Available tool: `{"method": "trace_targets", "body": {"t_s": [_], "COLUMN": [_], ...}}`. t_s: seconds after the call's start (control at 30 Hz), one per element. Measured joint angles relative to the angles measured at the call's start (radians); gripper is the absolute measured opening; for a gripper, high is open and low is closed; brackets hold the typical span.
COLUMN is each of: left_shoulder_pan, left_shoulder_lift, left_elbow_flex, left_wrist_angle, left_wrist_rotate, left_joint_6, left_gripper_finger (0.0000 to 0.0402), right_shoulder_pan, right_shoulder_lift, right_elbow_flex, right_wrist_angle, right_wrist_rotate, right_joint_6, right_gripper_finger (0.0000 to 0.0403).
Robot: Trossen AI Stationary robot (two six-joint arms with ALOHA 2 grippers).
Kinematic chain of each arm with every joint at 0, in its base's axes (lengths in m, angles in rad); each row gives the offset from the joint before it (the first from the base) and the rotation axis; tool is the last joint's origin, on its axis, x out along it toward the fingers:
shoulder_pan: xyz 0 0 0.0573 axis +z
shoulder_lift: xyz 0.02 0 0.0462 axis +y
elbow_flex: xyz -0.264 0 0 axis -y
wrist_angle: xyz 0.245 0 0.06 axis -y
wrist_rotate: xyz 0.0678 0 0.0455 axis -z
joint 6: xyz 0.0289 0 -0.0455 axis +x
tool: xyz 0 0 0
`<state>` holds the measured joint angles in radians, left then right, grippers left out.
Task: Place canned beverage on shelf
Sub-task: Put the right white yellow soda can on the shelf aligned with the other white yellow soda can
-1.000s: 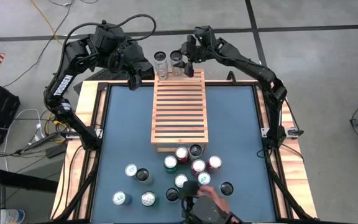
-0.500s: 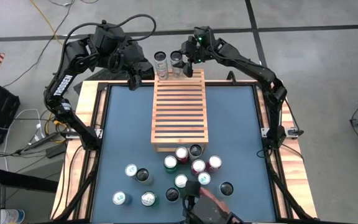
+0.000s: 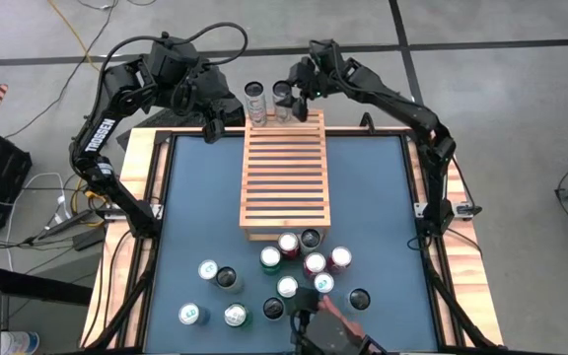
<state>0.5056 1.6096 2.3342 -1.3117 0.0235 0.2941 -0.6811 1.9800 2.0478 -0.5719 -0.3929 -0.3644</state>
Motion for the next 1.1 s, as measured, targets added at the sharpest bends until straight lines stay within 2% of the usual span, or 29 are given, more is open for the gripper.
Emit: {"method": "trace_targets", "body": {"t_s": [0.2, 0.4, 0.93, 1.1], "left_shoulder_pan": [0.0, 0.0, 0.0, 0.0], "left_shoulder_lift": [0.0, 0.0, 0.0, 0.0], "left_elbow_flex": [0.0, 0.0, 0.0, 0.0], "left_wrist_angle": [0.0, 0.0, 0.0, 0.0], "left_wrist_rotate": [0.031, 0.024, 0.022, 0.021], "left_joint_6": [-0.001, -0.01, -0.018, -0.019], "left_gripper_finger": [0.0247, 0.0247, 0.0247, 0.0247], "right_shoulder_pan": [0.015, 0.032, 0.018, 0.011], "right_shoulder_lift": [0.0, -0.001, 0.001, 0.004], "right_elbow_flex": [0.049, 0.078, 0.078, 0.078], "right_wrist_angle": [-0.052, -0.063, -0.079, -0.071], "right_wrist_rotate": [-0.001, 0.067, 0.079, 0.079], "right_joint_6": [-0.001, -0.046, -0.055, -0.055], "right_gripper_finger": [0.0319, 0.0354, 0.0352, 0.0331]}}
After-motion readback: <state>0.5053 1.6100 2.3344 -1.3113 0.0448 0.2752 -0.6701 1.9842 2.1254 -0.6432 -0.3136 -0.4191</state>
